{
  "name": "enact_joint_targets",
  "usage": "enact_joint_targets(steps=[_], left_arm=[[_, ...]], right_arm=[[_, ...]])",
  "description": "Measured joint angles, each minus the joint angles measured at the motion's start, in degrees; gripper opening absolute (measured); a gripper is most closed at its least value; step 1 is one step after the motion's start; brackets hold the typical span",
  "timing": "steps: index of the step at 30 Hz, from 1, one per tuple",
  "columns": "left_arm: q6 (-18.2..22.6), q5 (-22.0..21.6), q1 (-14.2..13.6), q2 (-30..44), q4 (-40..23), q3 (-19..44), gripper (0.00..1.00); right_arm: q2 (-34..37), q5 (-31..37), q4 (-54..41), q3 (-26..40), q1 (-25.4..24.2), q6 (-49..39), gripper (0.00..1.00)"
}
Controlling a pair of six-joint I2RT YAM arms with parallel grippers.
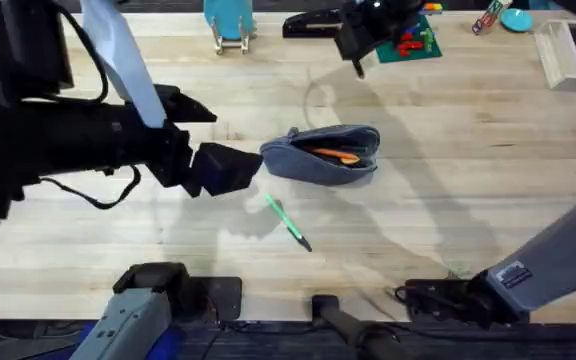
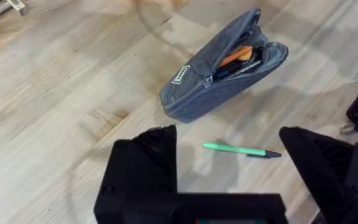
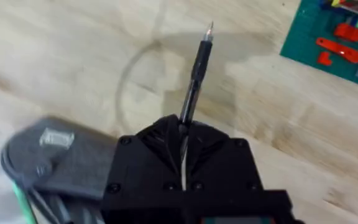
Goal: Unzip the bag, pick up the pens from the table one at a time and place them inside, then zip the bag closed.
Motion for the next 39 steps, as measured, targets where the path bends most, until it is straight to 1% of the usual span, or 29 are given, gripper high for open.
enact_joint_targets(steps=[8,13,17,22,27,34,36,39], left_arm=[[0.0,0.0,0.0,0.0,0.0,0.0,0.995],[0.0,0.0,0.0,0.0,0.0,0.0,0.995],[0.0,0.0,0.0,0.0,0.0,0.0,0.995],[0.0,0.0,0.0,0.0,0.0,0.0,0.995],[0.0,0.0,0.0,0.0,0.0,0.0,0.995],[0.0,0.0,0.0,0.0,0.0,0.0,0.995],[0.0,0.0,0.0,0.0,0.0,0.0,0.995],[0.0,0.0,0.0,0.0,0.0,0.0,0.995]], right_arm=[[-5.5,-0.4,-8.0,0.0,0.5,-11.1,0.033],[-8.1,-6.1,-13.0,0.0,0.8,-19.5,0.035],[-10.1,-9.3,-15.4,0.0,0.9,-24.2,0.035],[-13.1,-13.9,-21.8,0.0,0.9,-31.5,0.036],[-15.8,-18.8,-25.5,0.0,0.9,-37.4,0.035],[-18.9,-22.3,-27.2,-0.2,0.9,-42.1,0.036],[-20.1,-22.6,-26.6,-1.9,0.9,-43.0,0.036],[-22.4,-23.2,-23.6,-7.3,0.9,-43.9,0.038]])
